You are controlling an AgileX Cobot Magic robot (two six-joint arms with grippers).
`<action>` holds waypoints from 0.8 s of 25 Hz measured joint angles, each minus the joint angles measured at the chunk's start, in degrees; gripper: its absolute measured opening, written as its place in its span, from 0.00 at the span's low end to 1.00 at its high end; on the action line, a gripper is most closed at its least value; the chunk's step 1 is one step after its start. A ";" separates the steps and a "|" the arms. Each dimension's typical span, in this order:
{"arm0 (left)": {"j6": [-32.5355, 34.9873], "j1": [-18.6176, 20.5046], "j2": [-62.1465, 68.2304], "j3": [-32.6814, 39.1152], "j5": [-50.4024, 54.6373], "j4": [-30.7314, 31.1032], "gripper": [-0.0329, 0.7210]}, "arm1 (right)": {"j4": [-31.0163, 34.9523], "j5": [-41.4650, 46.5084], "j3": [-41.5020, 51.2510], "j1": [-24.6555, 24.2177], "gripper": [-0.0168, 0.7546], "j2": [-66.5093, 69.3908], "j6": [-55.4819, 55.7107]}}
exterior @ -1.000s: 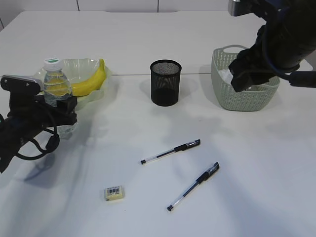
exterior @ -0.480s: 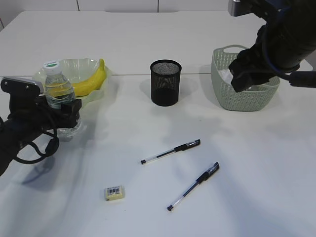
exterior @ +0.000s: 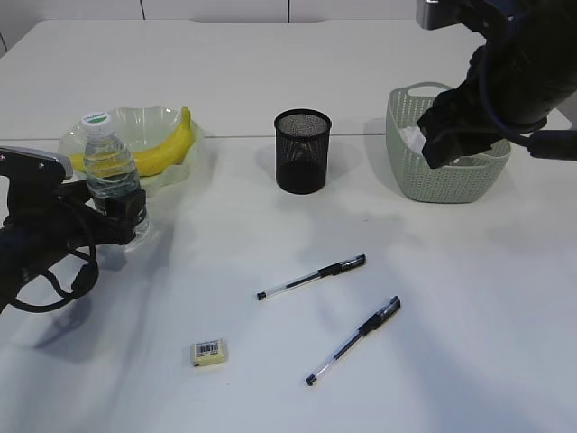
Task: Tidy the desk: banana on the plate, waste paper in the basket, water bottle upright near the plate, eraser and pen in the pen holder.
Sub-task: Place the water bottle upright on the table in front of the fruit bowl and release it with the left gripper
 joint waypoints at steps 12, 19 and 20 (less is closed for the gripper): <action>-0.02 0.00 -8.04 7.93 0.00 -0.52 0.83 | -0.12 0.00 0.00 0.00 0.49 -1.72 -0.10; -0.02 0.00 -15.20 12.93 0.00 -0.77 0.83 | -0.20 1.84 0.00 0.00 0.49 -3.86 -0.10; -0.02 0.00 -16.33 13.27 0.00 -0.77 0.83 | -0.20 2.21 0.00 0.00 0.49 -3.86 -0.10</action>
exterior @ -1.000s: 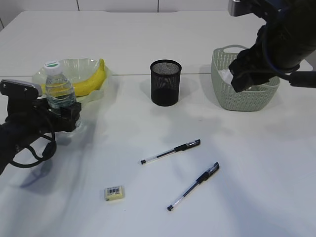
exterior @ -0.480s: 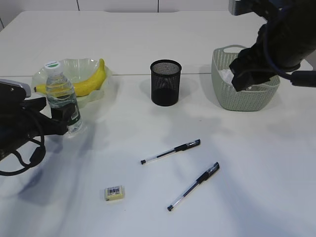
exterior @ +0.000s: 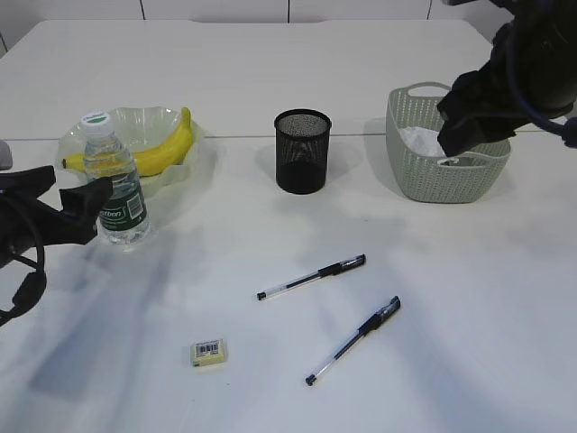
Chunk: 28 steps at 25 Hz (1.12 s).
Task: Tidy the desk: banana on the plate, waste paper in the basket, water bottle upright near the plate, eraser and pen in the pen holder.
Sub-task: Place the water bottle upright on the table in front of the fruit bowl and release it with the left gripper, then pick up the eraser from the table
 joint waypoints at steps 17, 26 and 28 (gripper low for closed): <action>-6.44 0.00 -31.99 1.36 34.11 0.21 0.83 | 3.10 7.97 0.00 0.00 0.49 -2.87 -4.83; -23.51 0.00 -43.08 -1.19 52.58 16.23 0.83 | 5.08 9.35 0.00 0.00 0.49 -7.08 -6.41; -26.99 0.00 -43.92 -2.89 55.94 19.88 0.82 | 5.11 9.35 0.00 0.00 0.49 -7.48 -6.75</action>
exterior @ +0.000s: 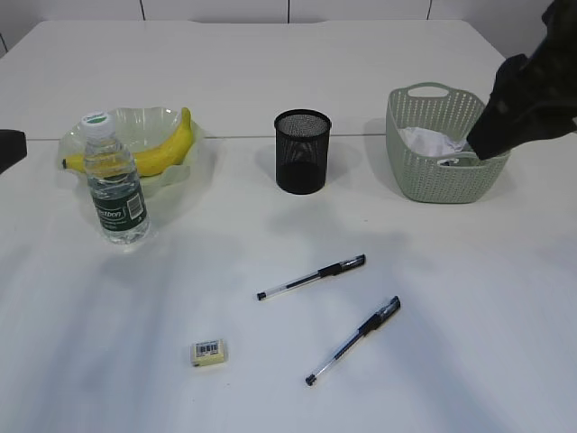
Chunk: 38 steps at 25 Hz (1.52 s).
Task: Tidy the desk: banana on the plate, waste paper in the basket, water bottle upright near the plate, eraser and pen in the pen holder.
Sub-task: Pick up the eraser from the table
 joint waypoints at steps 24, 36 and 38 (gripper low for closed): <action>-2.86 -22.44 10.52 -5.43 6.13 11.07 0.75 | 0.49 1.01 0.00 0.00 0.48 -0.36 -0.83; -2.86 -22.54 13.34 -9.49 12.73 10.65 0.72 | 0.59 1.25 0.00 0.00 0.48 -0.36 -1.05; -2.86 -22.54 13.91 -9.52 13.97 9.93 0.72 | 0.59 1.25 0.00 0.00 0.48 -0.36 -1.05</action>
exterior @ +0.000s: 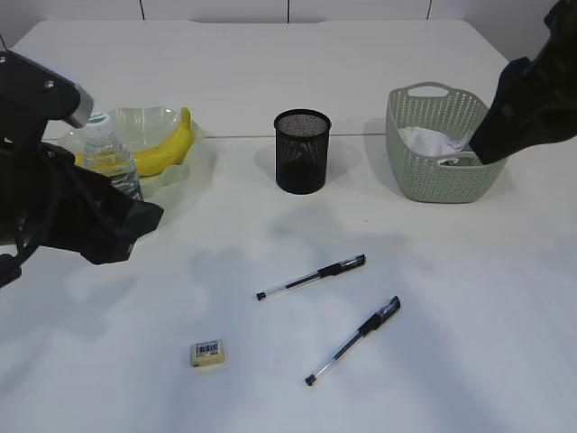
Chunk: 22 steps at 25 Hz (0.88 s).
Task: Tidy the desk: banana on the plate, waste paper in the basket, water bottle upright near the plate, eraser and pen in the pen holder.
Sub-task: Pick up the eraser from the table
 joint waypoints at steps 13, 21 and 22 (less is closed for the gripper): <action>0.00 0.00 2.17 -0.41 4.35 -2.82 0.66 | 0.33 0.00 0.00 0.00 0.48 0.00 0.00; 15.02 0.00 2.17 -5.35 11.56 -13.51 0.66 | 0.33 0.00 0.00 0.00 0.48 0.00 -0.45; 19.54 0.00 2.27 -6.09 12.63 -17.26 0.66 | 0.33 0.00 0.00 0.00 0.48 0.00 -0.45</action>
